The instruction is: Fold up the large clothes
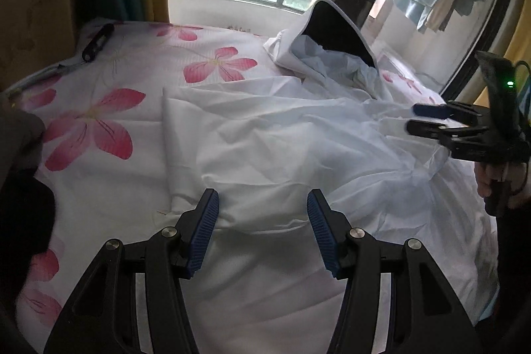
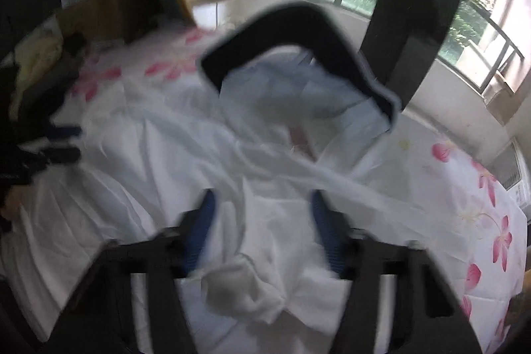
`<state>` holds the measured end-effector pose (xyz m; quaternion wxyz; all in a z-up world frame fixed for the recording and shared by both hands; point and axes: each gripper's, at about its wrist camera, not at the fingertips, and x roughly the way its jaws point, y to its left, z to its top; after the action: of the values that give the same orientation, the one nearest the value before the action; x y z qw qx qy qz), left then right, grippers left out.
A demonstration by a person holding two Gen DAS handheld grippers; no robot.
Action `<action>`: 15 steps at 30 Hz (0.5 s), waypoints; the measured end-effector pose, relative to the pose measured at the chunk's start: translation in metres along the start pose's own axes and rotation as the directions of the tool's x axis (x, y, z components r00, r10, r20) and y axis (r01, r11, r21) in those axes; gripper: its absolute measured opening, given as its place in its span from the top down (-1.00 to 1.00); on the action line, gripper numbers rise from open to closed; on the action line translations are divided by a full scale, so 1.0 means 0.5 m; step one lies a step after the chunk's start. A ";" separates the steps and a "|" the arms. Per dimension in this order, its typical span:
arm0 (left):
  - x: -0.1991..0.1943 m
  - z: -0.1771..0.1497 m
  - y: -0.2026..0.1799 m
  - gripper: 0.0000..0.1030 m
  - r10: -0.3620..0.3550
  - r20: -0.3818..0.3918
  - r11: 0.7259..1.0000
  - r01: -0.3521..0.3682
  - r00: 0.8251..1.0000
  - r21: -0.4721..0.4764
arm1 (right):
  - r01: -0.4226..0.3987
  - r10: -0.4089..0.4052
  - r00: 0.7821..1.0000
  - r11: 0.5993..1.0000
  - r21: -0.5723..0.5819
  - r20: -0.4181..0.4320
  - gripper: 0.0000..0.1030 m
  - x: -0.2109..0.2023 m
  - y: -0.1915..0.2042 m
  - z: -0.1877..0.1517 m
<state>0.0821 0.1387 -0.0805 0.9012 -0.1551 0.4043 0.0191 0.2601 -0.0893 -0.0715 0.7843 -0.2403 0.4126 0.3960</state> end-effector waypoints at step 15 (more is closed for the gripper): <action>0.003 -0.003 -0.001 -0.14 0.017 0.008 1.000 -0.017 1.000 0.012 | 0.115 -0.109 0.993 0.946 0.303 -0.039 0.54 -0.105 -0.127 -0.221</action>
<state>0.0820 0.1374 -0.0825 0.9035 -0.1460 0.4022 0.0251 0.2434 -0.2255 -0.0846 0.8287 -0.1439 0.4628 0.2799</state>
